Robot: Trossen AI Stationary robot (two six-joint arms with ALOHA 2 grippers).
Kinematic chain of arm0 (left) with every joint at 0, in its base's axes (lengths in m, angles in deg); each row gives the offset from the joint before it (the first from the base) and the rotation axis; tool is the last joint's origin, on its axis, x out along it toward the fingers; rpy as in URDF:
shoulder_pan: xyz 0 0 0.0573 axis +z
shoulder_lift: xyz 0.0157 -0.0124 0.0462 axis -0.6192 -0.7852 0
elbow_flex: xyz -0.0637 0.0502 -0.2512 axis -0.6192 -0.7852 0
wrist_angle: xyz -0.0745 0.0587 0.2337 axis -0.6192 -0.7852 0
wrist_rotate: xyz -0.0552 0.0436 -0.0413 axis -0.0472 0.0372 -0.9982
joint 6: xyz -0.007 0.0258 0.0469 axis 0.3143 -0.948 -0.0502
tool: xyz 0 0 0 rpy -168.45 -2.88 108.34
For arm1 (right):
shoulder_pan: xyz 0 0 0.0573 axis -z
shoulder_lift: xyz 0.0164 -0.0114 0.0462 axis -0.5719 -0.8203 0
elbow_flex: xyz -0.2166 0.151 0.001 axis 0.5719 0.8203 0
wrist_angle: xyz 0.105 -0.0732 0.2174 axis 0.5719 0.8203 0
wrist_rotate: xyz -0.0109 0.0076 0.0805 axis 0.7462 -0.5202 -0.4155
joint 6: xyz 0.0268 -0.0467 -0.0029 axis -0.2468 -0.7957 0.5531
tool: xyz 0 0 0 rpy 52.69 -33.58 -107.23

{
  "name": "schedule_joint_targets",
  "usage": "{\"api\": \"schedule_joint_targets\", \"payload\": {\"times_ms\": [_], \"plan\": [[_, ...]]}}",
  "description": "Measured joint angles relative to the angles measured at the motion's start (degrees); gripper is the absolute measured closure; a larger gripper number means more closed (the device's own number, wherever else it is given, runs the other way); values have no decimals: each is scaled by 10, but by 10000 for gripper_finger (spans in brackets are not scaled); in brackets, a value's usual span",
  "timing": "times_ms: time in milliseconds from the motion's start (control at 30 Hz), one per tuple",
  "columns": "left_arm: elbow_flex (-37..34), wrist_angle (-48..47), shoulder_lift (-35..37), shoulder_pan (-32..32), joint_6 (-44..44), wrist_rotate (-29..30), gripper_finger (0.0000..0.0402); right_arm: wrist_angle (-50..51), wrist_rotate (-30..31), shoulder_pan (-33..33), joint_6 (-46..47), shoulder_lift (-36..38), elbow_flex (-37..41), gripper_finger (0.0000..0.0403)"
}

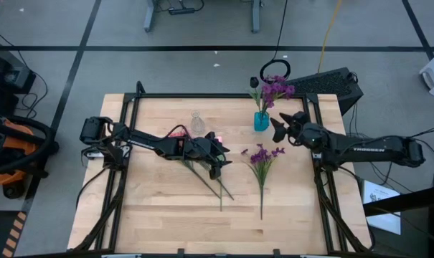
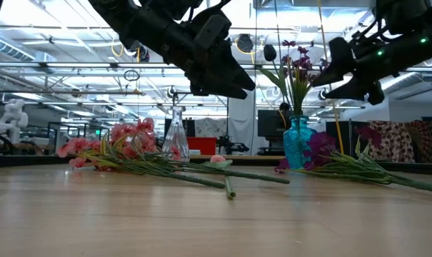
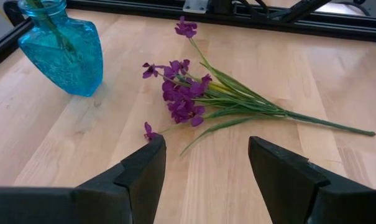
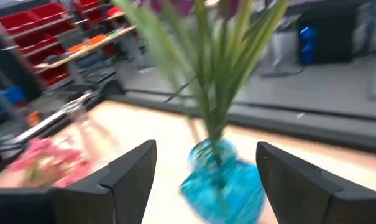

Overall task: Sort flowers into vase by color
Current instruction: Put the purple flower into the blue vase

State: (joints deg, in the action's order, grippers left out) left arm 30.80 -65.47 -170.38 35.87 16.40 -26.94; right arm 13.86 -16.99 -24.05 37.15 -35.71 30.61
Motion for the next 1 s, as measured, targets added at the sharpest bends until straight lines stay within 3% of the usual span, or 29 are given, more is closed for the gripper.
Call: {"api": "schedule_joint_targets", "payload": {"times_ms": [333, 567, 800, 1000], "plan": [[0, -1, 0, 0, 1, -2, 167, 202, -30, -117, 133, 0, -88, 135], [0, -12, 0, 0, 4, -2, 167, 411, -50, -236, 328, -77, -191, 135], [0, -14, 0, 0, 4, -2, 167, 451, -101, -342, 484, -212, -237, 135], [0, -14, 0, 0, 5, -2, 167, 444, -144, -377, 561, -323, -246, 135]]}}
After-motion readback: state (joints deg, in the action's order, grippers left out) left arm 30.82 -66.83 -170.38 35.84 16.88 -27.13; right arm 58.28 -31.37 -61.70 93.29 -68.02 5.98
